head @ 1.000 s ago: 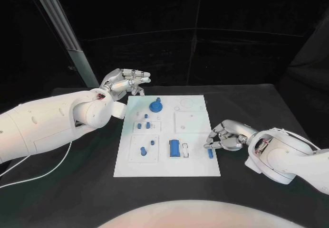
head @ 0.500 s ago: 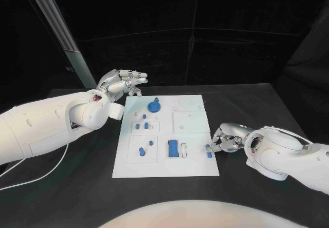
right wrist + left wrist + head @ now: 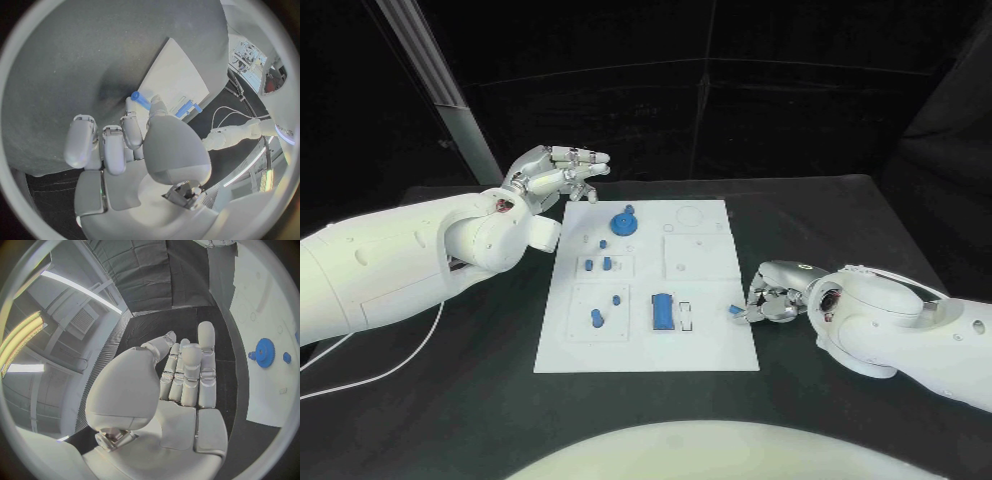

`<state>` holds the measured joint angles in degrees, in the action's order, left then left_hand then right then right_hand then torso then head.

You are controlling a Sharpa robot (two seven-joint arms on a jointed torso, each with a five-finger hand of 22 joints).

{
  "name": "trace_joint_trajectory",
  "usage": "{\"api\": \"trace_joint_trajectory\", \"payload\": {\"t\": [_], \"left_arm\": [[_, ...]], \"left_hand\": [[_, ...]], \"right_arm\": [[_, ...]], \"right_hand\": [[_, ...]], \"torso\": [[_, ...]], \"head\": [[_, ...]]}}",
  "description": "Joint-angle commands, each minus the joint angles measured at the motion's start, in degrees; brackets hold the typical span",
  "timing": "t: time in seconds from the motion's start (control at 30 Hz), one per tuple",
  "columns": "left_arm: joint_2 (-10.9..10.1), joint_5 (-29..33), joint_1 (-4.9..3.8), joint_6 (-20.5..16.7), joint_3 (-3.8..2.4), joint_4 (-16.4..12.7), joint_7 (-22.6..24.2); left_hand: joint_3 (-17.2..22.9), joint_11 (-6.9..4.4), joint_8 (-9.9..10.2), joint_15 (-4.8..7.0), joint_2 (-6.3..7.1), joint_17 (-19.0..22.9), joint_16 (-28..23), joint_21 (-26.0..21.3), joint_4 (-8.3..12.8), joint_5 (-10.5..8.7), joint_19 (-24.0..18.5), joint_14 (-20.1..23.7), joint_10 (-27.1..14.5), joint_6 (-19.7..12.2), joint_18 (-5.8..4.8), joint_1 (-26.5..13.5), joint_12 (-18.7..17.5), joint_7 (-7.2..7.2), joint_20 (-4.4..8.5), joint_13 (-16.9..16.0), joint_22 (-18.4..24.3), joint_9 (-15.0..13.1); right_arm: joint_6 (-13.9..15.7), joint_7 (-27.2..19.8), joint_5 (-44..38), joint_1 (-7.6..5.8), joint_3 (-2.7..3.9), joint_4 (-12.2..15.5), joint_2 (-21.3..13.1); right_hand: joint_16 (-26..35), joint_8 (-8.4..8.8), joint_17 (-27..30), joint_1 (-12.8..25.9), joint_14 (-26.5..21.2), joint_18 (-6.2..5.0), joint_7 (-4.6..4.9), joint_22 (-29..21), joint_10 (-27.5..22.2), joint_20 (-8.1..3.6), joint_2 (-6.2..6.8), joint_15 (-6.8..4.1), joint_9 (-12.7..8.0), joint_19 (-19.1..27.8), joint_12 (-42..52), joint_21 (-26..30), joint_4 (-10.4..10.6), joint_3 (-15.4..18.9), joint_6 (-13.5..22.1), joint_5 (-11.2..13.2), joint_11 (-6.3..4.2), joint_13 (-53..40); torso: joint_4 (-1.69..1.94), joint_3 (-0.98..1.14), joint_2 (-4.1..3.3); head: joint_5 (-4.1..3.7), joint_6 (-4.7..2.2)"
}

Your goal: Assemble the parts on the task board

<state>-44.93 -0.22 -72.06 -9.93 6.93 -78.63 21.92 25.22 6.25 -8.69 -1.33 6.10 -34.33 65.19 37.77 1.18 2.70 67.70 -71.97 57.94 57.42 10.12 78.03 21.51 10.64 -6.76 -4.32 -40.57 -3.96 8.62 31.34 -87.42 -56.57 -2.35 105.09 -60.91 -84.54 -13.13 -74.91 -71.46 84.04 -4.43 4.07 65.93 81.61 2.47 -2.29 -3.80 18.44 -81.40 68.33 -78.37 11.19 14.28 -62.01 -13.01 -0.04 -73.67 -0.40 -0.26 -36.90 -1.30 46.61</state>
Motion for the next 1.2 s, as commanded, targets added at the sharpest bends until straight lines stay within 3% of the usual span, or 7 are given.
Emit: {"api": "trace_joint_trajectory", "payload": {"t": [0.03,0.4,0.57,0.67,0.77,0.97,1.2], "left_arm": [[0.0,0.2,-0.08,0.7,-0.02,0.0,0.4],[-0.1,0.2,-0.08,0.7,-0.01,0.0,0.4],[-0.1,0.2,-0.08,0.7,0.00,0.0,0.3],[-0.1,0.2,-0.08,0.7,0.00,0.0,0.3],[-0.1,0.2,-0.08,0.7,0.01,0.1,0.2],[-0.2,0.2,-0.08,0.7,0.01,0.1,0.1],[-0.1,0.2,-0.05,0.7,0.04,0.2,0.1]], "left_hand": [[0.0,0.17,-0.3,-0.02,-0.15,0.1,-0.2,-0.2,0.3,0.35,-0.3,0.5,-0.4,-0.3,0.37,-0.1,0.2,0.05,-0.22,0.0,0.1,-0.1],[0.0,0.17,-0.3,-0.02,-0.15,0.1,-0.2,-0.2,0.3,0.35,-0.3,0.5,-0.4,-0.3,0.37,-0.1,0.2,0.05,-0.22,0.0,0.1,-0.1],[0.0,0.17,-0.3,-0.02,-0.15,0.1,-0.2,-0.2,0.3,0.35,-0.3,0.5,-0.4,-0.3,0.37,-0.1,0.2,0.05,-0.22,0.0,0.1,-0.1],[0.0,0.17,-0.3,-0.02,-0.15,0.1,-0.2,-0.2,0.3,0.35,-0.3,0.5,-0.4,-0.3,0.37,-0.1,0.2,0.05,-0.22,0.0,0.1,-0.1],[0.0,0.18,-0.4,-0.03,-0.17,0.0,-0.1,-0.2,0.3,0.36,-0.3,0.5,-0.5,-0.4,0.37,-0.1,0.3,0.06,-0.23,0.0,0.1,-0.1],[0.0,0.18,-0.4,-0.03,-0.17,0.0,-0.1,-0.2,0.3,0.36,-0.3,0.5,-0.5,-0.4,0.37,-0.1,0.3,0.06,-0.23,0.0,0.1,-0.1],[0.0,0.18,-0.4,-0.03,-0.17,0.0,-0.1,-0.2,0.3,0.36,-0.3,0.5,-0.5,-0.4,0.37,-0.1,0.3,0.06,-0.23,0.0,0.1,-0.1]], "right_arm": [[-1.0,0.2,-2.1,-0.01,-0.03,0.2,0.4],[-1.5,0.4,-7.1,0.01,-0.03,0.3,1.2],[-1.6,1.0,-9.1,0.01,-0.03,0.0,1.3],[-1.7,1.2,-9.5,0.01,-0.03,-0.1,1.4],[-1.8,1.2,-9.2,0.01,-0.03,-0.1,1.3],[-1.5,1.1,-8.1,0.00,-0.03,0.2,1.0],[2.8,-0.5,-3.8,-0.02,-0.01,2.0,-1.0]], "right_hand": [[0.4,-0.43,-5.7,-1.1,4.0,-0.14,-0.13,0.0,0.1,-0.53,-0.02,-0.51,0.3,0.1,0.1,0.4,-0.4,0.3,-0.6,-0.2,-0.45,-0.1],[0.4,-0.64,-5.8,-6.3,4.1,-0.10,-0.43,0.1,0.3,-0.86,-0.29,-0.84,1.7,-0.1,0.2,0.4,-3.4,-0.6,-0.8,-0.4,-0.79,-0.4],[0.4,-0.30,-5.9,-12.2,4.1,-0.07,-0.81,0.3,0.1,-1.21,-3.29,-1.23,2.2,-0.2,0.0,0.4,-6.8,-4.7,-0.7,3.1,-1.18,-0.4],[0.3,0.06,-6.0,-14.5,4.1,-0.03,-0.96,0.5,0.1,-1.36,-5.14,-1.37,2.3,-0.3,-0.2,0.4,-8.3,-7.7,-0.5,3.0,-1.38,-0.4],[0.3,0.42,-6.1,-14.8,4.1,0.00,-0.84,0.5,0.1,-1.38,-6.02,-1.31,2.4,-0.3,-0.3,0.4,-8.8,-9.8,-0.3,3.0,-1.30,-0.4],[0.4,0.92,-6.1,-13.3,4.1,0.02,-0.70,0.6,0.2,-1.24,-5.65,-1.15,2.8,-0.3,-0.5,0.4,-8.9,-13.2,-0.3,3.0,-1.19,-0.4],[0.3,1.69,-6.4,-9.2,4.2,0.04,-0.82,0.8,0.5,-1.22,-3.85,-1.20,3.3,-0.4,-0.4,0.3,-7.7,-18.5,-0.8,3.2,-1.24,-0.6]], "torso": [[-0.01,0.01,-0.01],[0.03,-0.03,0.03],[0.12,-0.04,0.03],[0.10,-0.03,0.06],[0.06,-0.02,0.06],[0.01,0.00,0.03],[0.06,-0.01,0.11]], "head": [[-0.03,0.06],[-0.15,0.17],[-0.20,0.17],[-0.20,0.18],[-0.19,0.12],[-0.18,0.16],[-0.18,0.08]]}}
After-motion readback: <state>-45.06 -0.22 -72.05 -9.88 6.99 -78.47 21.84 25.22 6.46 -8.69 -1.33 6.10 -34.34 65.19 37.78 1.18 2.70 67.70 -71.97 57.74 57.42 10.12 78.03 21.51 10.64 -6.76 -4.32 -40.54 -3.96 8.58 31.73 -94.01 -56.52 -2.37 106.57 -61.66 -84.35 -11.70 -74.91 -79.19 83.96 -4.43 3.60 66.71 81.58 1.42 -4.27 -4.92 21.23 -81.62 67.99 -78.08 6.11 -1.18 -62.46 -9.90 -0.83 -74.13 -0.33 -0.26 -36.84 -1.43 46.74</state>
